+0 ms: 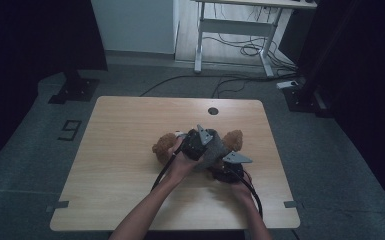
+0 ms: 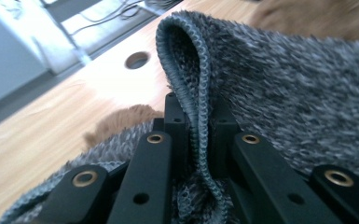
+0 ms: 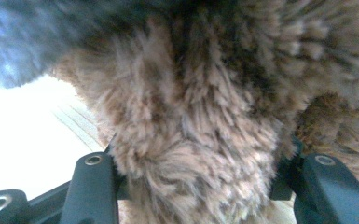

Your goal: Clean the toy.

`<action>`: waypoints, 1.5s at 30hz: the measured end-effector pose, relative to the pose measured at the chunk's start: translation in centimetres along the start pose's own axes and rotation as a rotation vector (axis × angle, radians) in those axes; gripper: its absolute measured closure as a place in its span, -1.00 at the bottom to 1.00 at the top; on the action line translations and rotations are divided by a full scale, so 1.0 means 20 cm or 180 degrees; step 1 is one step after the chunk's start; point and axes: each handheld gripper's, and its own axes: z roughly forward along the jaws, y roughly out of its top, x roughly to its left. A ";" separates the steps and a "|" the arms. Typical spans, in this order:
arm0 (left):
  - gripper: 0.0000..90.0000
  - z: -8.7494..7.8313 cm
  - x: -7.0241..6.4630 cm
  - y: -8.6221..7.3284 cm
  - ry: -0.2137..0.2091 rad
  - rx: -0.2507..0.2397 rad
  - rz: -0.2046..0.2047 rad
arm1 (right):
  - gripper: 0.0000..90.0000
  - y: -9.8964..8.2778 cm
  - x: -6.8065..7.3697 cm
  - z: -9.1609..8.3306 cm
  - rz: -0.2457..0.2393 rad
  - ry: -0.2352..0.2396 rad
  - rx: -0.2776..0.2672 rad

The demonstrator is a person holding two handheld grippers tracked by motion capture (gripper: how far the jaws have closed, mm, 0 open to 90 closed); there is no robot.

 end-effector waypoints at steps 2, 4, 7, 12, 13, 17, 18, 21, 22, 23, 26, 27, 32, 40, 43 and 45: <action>0.81 -0.02 0.05 -0.04 0.0049 0.0018 -0.0047 | -0.02 0.00 0.00 0.00 -0.0018 0.0000 0.0008; 0.81 -0.05 0.11 -0.08 0.0063 -0.0005 -0.0120 | -0.02 0.00 0.00 0.00 -0.0018 0.0006 0.0009; 0.81 -0.09 0.16 -0.11 0.0088 -0.0032 -0.0192 | -0.02 0.00 0.00 0.00 -0.0008 0.0017 -0.0001; 0.80 -0.14 0.20 -0.12 -0.0004 -0.0087 -0.0364 | -0.02 0.00 0.00 0.00 -0.0001 0.0006 -0.0006; 0.80 -0.14 0.20 -0.11 -0.0040 -0.0121 -0.0398 | -0.01 0.00 0.00 0.00 -0.0003 0.0007 -0.0007; 0.80 -0.17 0.21 -0.07 -0.0296 -0.0256 -0.0545 | -0.01 0.00 0.00 0.00 0.0006 0.0017 -0.0021; 0.80 -0.17 0.21 -0.05 -0.0343 -0.0288 -0.0563 | -0.01 0.00 0.00 0.00 0.0014 0.0023 -0.0020; 0.80 -0.17 0.19 0.00 -0.0527 -0.0364 -0.0610 | -0.01 0.00 0.00 0.00 0.0021 0.0029 -0.0025; 0.80 -0.17 0.18 0.02 -0.0570 -0.0384 -0.0614 | -0.01 0.00 -0.01 0.00 0.0015 0.0030 -0.0026; 0.80 -0.16 0.16 0.04 -0.0603 -0.0390 -0.0601 | -0.01 0.00 -0.01 0.00 0.0017 0.0031 -0.0027; 0.80 -0.12 0.11 0.07 -0.0759 -0.0378 -0.0610 | -0.01 0.00 -0.01 0.00 0.0019 0.0034 -0.0031; 0.80 -0.10 0.09 0.08 -0.0793 -0.0353 -0.0616 | -0.01 0.00 -0.01 0.00 0.0022 0.0033 -0.0031; 0.80 0.01 0.05 0.04 -0.0717 -0.0130 -0.0543 | -0.01 0.00 0.00 0.00 0.0019 0.0031 -0.0027; 0.80 -0.08 0.21 -0.07 -0.0391 -0.0129 -0.0565 | 0.00 0.00 -0.01 0.00 0.0031 0.0038 -0.0012; 0.80 -0.15 0.29 -0.14 -0.0291 -0.0188 -0.0621 | 0.00 0.00 -0.01 0.00 0.0060 0.0039 -0.0012; 0.80 -0.19 0.34 -0.19 -0.0212 -0.0160 -0.0680 | 0.00 0.00 -0.01 0.00 0.0069 0.0038 -0.0008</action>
